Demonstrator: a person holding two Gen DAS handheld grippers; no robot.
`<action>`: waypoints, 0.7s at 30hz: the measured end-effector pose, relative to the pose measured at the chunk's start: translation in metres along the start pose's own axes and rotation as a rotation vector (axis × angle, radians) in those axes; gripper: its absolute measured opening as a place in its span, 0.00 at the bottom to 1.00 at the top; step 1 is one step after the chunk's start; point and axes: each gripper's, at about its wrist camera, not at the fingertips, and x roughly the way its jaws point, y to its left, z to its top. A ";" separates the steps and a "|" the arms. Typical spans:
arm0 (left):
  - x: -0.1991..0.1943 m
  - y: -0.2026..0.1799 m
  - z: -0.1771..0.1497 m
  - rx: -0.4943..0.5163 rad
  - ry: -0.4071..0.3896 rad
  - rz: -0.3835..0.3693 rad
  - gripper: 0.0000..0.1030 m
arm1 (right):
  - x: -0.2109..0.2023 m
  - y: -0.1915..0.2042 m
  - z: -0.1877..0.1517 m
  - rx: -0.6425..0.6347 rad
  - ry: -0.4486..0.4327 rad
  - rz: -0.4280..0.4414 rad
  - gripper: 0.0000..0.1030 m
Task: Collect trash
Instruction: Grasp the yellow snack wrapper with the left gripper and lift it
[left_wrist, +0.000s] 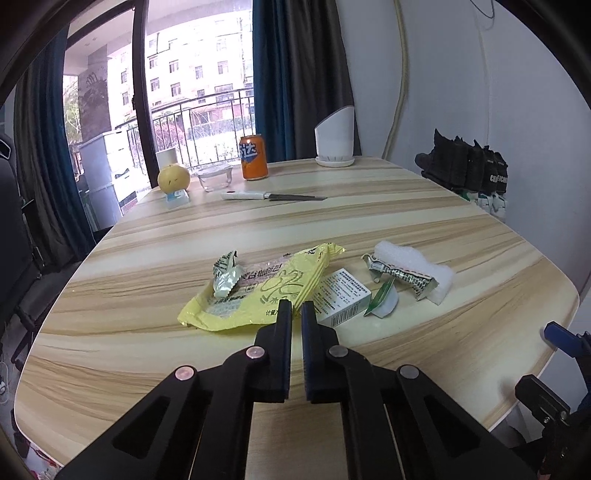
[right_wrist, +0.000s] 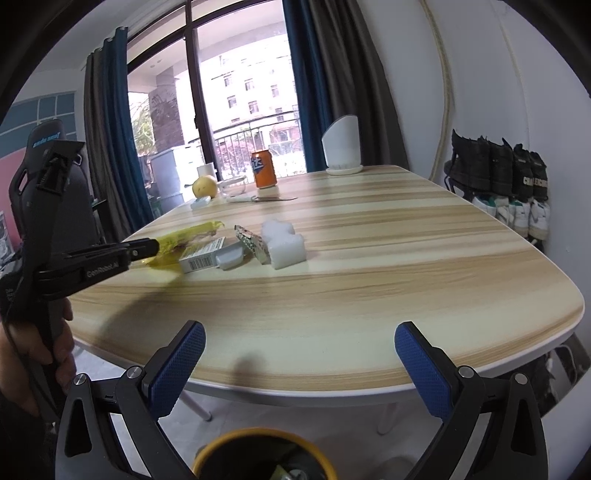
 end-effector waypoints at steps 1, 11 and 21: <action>-0.003 0.001 0.002 -0.007 -0.009 -0.007 0.01 | -0.001 0.000 0.002 0.000 -0.004 -0.002 1.00; -0.031 0.010 0.020 -0.024 -0.107 -0.039 0.01 | -0.007 0.005 0.034 -0.029 -0.053 -0.008 1.00; -0.022 0.010 0.015 0.006 -0.094 -0.044 0.01 | 0.005 0.006 0.053 -0.052 -0.047 0.002 1.00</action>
